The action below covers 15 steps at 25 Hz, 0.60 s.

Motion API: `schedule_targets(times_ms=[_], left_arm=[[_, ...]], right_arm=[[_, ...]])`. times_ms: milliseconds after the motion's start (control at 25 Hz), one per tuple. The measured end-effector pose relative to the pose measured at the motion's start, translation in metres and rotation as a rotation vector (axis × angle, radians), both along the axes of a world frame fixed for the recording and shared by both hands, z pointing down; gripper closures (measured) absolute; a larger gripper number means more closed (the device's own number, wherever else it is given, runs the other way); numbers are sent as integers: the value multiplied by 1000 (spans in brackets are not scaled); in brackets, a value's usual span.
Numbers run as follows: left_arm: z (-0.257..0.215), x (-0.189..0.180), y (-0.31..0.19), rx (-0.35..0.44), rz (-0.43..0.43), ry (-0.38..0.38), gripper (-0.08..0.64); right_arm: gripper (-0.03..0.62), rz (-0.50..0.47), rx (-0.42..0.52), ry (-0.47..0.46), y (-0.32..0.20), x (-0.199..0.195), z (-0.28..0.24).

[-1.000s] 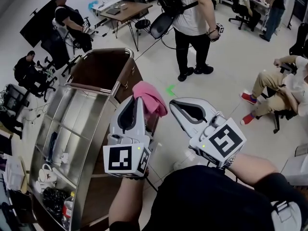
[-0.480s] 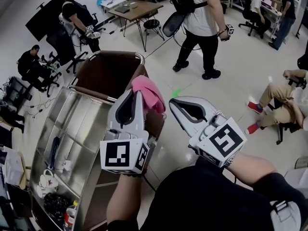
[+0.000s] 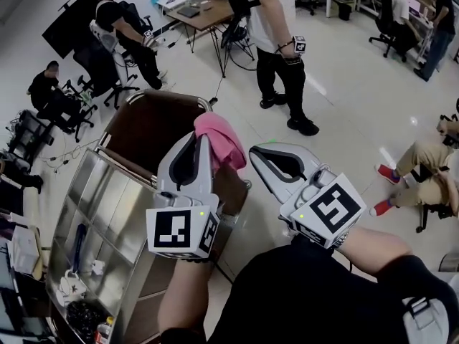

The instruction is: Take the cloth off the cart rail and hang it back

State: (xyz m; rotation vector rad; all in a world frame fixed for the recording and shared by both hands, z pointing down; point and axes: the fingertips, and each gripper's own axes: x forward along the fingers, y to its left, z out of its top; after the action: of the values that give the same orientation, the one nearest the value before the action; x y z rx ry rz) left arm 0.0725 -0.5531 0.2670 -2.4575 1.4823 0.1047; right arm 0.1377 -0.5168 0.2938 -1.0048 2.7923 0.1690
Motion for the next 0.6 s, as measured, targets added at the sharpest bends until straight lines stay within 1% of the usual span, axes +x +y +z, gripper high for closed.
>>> schedule_targets(times_ms=[80,120,200,240,320,400,480,600], left_arm=[[1,8,-24,5,-17,-13,535],[2,10,-36,6,-29,-20,535],[3,15,-59,-2,-61,-32,535],[4,19,-72,-10,-79,-36,535],[3,27,-96,-18,-109,-43,535],[1,32,-118,-9,-128,-49,535],[1,31,-133,-5,-161,-57,535],[5,24,-153,-21,-223,-69,535]], right_arm=[[591,-12,-90,3,-22,8,8],[591,-21,-89,2,-34,11,9],[591,-50,1,-4,-60,22,2],[591,-66,23,-5,-73,28,-1],[589,-89,25,-6,-97,43,-3],[591,-107,22,-8,-118,54,-4],[591,-132,20,-12,-135,60,-2],[589,-171,9,-13,-157,64,4]])
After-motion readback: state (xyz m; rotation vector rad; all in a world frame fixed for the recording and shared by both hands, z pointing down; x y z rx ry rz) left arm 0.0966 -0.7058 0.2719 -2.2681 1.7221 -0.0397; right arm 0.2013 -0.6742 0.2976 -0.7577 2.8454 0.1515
